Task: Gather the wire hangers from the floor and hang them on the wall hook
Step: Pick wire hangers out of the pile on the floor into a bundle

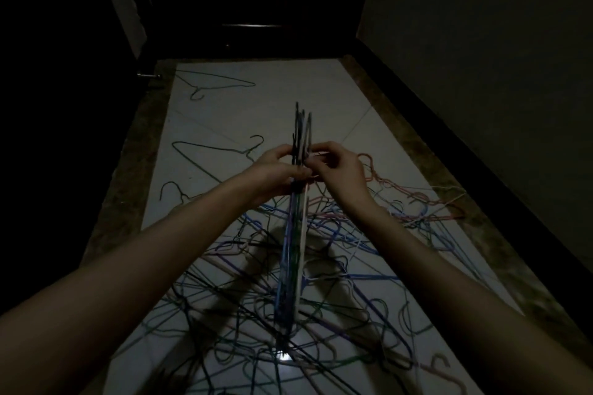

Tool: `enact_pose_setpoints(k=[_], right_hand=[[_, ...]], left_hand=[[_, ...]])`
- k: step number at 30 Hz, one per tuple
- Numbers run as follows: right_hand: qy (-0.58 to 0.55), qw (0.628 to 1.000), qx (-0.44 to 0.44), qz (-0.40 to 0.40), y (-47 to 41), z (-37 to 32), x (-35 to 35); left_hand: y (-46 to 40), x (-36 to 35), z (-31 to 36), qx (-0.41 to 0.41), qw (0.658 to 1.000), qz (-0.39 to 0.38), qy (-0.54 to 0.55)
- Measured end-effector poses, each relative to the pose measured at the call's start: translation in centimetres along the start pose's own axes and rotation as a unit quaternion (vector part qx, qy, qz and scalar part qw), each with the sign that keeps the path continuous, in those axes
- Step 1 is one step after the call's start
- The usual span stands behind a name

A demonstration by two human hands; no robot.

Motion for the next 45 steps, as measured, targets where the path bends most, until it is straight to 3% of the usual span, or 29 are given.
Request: enact_pose_setpoints(k=[6, 11, 16, 22, 26, 33, 38, 45], right_hand=[[0.032, 0.996, 0.012, -0.087, 1.0, 0.7, -0.8], [0.122, 0.982, -0.084, -0.114, 2.9, 8.2, 0.3], [0.312, 0.896, -0.173, -0.264, 7.7, 18.0, 0.1], [0.348, 0.879, -0.166, -0.280, 9.3, 20.1, 0.2], [0.397, 0.868, -0.146, -0.262, 9.4, 20.5, 0.1], [0.397, 0.881, -0.129, -0.223, 9.0, 20.4, 1.0], [0.322, 0.924, -0.117, -0.170, 7.7, 17.9, 3.2], [0.233, 0.970, -0.062, -0.026, 3.5, 10.2, 7.7]], left_hand=[[-0.1, 1.7, -1.2, 0.015, 0.999, 0.041, -0.011], [-0.5, 2.6, -2.3, 0.035, 0.998, 0.049, 0.021], [-0.7, 3.3, -2.7, 0.041, 0.998, 0.048, 0.031], [-1.0, 2.9, -3.3, 0.055, 0.994, 0.028, 0.093], [-1.0, 2.8, -3.8, 0.059, 0.996, 0.024, 0.065], [-0.8, 3.0, -4.3, 0.080, 0.993, 0.029, 0.079], [-0.8, 3.6, -3.9, 0.075, 0.992, 0.042, 0.089], [-0.7, 3.6, -3.5, 0.068, 0.992, 0.043, 0.092]])
Point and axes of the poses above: each hand's wrist, its own y-axis away from the middle knuckle, its own x-axis out of the back of the hand, z = x × y, the point moved 10 cm from there along -y, towards the middle knuckle, and after that the axes turned 1 degree about -x, right-handed, at the moved point
